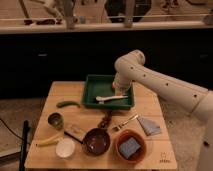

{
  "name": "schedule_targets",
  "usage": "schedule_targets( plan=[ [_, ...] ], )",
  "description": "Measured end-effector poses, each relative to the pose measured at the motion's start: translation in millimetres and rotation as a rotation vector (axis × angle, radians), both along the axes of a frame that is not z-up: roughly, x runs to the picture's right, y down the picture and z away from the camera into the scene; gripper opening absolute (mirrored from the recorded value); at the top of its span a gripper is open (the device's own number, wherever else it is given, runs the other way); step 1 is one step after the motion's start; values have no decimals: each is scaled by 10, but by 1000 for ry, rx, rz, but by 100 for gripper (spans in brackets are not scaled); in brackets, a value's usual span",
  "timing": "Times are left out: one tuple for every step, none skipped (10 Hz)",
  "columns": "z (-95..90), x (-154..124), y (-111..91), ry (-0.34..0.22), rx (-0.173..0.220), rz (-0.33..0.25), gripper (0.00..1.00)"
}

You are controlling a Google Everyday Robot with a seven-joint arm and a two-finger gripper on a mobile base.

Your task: Wipe tray with brush

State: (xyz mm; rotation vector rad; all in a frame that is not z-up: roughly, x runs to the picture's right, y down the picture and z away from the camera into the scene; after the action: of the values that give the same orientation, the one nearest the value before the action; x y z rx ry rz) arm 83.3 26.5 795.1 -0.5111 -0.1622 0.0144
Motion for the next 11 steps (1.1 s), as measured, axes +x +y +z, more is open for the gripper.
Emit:
schedule_targets(
  plan=[
    [48,26,-19,-34,-2,-23,72],
    [81,53,-26,-52,-5,-39,77],
    [149,103,-42,-83,-11,-68,80],
    [213,129,-57,-110,-20,-100,80],
    [248,133,-76,-126,-22,-118,80],
    [276,123,-108,-145,-24,-139,80],
    [302,108,-159,-165,-23,-162,80],
    [321,95,-214,-182,-21,-185,80],
    [333,88,-234,-191,-23,-201,80],
    [364,71,-293,-211,-17,-230,80],
    [385,77,-324,-224,-16,-247,80]
  ],
)
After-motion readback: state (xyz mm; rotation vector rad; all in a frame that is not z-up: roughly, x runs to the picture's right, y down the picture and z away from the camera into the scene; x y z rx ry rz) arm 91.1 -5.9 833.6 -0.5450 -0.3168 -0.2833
